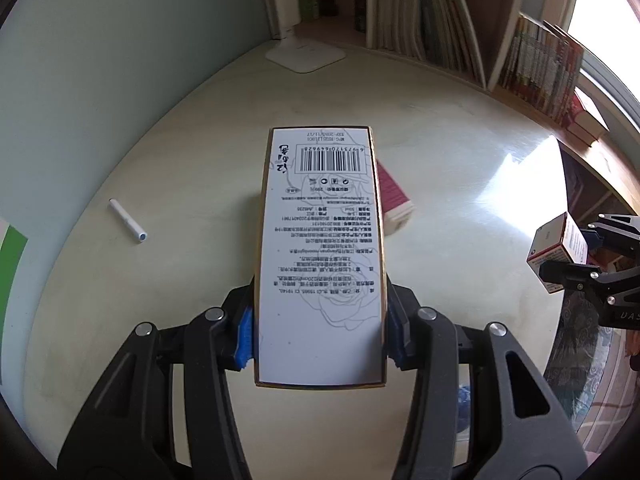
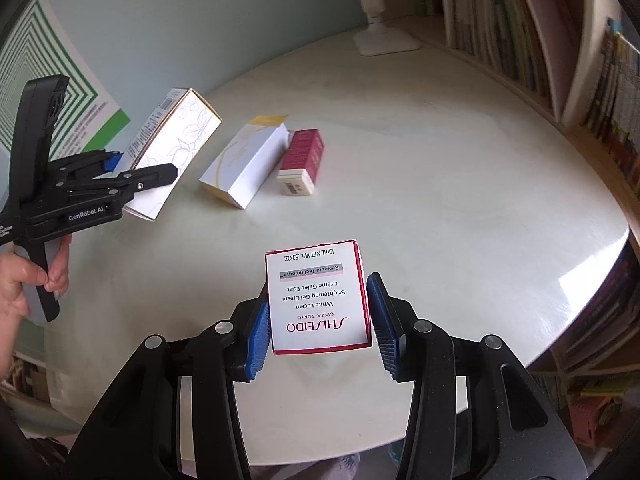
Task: Collect trash
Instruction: 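Carry the barcode box with the left tool while the right tool carries the Shiseido box to the wastebasket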
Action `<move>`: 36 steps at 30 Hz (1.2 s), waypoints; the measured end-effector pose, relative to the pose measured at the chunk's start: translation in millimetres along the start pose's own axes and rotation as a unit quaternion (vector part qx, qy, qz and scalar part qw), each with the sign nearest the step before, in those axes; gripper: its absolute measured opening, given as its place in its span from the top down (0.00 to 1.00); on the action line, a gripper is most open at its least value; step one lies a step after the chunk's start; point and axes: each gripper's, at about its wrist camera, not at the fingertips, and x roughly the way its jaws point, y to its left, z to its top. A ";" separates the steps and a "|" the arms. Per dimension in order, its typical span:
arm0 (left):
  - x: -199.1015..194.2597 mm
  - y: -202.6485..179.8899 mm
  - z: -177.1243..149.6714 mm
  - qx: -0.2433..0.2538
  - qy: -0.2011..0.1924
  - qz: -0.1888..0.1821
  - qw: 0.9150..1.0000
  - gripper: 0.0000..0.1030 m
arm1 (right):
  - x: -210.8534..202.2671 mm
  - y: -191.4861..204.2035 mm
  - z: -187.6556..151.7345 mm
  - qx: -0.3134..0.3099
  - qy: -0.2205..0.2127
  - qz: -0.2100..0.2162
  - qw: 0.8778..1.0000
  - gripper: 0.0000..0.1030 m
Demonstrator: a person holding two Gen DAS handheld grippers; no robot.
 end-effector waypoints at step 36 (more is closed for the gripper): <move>17.1 -385.5 -69.0 0.391 0.068 -0.209 0.894 0.55 | -146.7 -157.8 -335.8 0.416 -0.072 -0.137 0.896 0.56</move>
